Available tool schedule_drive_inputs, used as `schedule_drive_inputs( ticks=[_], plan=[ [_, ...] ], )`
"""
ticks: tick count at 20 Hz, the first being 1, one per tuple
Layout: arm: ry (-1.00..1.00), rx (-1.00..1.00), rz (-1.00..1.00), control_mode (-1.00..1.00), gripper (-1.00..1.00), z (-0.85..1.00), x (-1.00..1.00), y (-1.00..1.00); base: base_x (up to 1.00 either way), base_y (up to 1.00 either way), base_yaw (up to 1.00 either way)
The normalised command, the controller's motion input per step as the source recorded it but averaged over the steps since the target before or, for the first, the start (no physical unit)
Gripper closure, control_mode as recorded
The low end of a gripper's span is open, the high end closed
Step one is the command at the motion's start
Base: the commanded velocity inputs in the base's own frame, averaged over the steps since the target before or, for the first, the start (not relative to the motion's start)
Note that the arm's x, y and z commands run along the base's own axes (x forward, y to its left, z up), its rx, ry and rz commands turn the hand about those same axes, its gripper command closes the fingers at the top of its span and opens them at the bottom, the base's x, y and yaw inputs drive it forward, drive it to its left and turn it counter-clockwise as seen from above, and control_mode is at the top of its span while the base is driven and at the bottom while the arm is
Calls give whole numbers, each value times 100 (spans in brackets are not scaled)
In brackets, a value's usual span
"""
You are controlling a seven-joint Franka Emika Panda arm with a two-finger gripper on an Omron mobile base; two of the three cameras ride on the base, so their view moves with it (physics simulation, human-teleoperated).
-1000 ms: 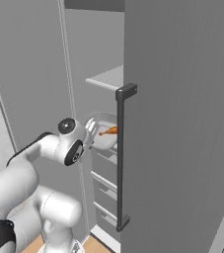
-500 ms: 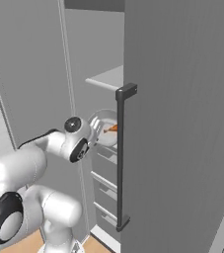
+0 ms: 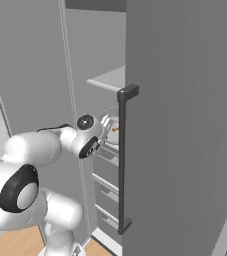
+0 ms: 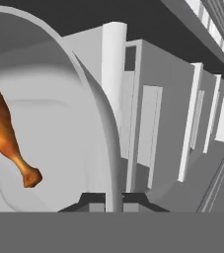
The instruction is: Take the meat container that has the chicken drumstick and place it on the second highest rack of the freezer. Then take the vegetable container that has the lime and potato and place it on the highest rack of the freezer.
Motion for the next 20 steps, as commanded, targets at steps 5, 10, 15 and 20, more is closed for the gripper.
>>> schedule_drive_inputs(
  ticks=[5,10,15,20],
  plan=[
    [0,3,0,-100,100,0,19,-28,0,0,0],
    [4,0,0,-100,100,-1,35,-1,0,0,0],
    [6,0,0,-100,100,0,38,-6,0,0,0],
    [7,0,0,-100,100,-1,35,-11,0,0,0]
  ],
)
